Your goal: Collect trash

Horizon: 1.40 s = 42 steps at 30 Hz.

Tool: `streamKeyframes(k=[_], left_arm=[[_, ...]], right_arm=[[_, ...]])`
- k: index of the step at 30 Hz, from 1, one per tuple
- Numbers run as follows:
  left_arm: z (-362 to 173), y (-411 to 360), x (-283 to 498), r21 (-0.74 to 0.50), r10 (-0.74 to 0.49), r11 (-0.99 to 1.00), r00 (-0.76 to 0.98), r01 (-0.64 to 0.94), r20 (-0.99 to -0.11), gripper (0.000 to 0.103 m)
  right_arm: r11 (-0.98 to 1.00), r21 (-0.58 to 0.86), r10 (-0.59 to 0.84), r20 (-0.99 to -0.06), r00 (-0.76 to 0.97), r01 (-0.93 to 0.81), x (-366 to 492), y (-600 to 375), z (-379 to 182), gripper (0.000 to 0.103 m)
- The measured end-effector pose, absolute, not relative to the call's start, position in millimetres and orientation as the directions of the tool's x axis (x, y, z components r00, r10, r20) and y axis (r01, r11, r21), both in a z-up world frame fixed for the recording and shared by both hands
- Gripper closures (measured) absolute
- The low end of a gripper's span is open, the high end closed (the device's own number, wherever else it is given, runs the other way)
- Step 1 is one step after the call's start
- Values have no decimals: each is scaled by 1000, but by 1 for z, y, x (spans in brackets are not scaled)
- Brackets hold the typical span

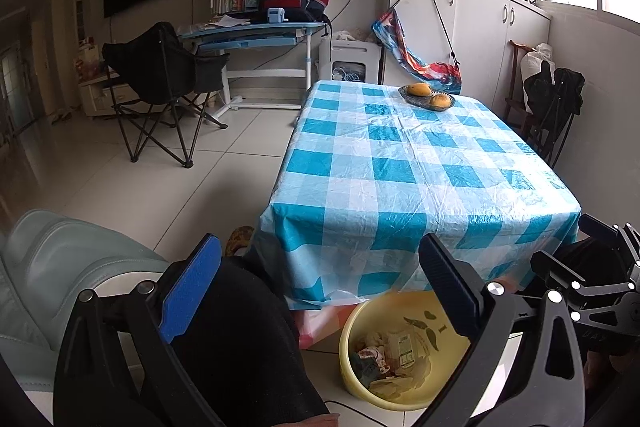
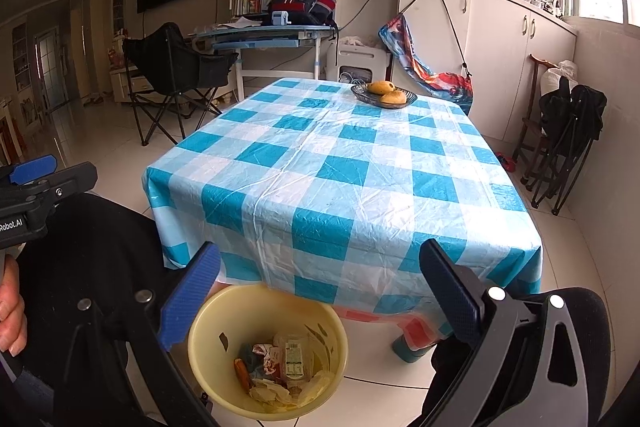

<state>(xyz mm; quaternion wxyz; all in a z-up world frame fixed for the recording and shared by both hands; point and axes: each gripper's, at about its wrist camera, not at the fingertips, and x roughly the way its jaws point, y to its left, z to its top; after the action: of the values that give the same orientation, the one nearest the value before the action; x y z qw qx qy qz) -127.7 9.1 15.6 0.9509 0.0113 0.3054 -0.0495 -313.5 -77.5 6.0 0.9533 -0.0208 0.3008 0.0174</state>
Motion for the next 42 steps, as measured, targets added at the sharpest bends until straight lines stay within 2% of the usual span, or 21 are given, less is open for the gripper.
streamKeyframes(k=[9, 42], left_arm=[[13, 9, -123, 23, -47, 997, 791, 77, -610, 7], [13, 9, -124, 24, -47, 997, 793, 78, -607, 7]], right_arm=[[998, -45, 18, -581, 814, -54, -313, -73, 4, 8], [996, -59, 23, -597, 802, -72, -309, -67, -1, 8]])
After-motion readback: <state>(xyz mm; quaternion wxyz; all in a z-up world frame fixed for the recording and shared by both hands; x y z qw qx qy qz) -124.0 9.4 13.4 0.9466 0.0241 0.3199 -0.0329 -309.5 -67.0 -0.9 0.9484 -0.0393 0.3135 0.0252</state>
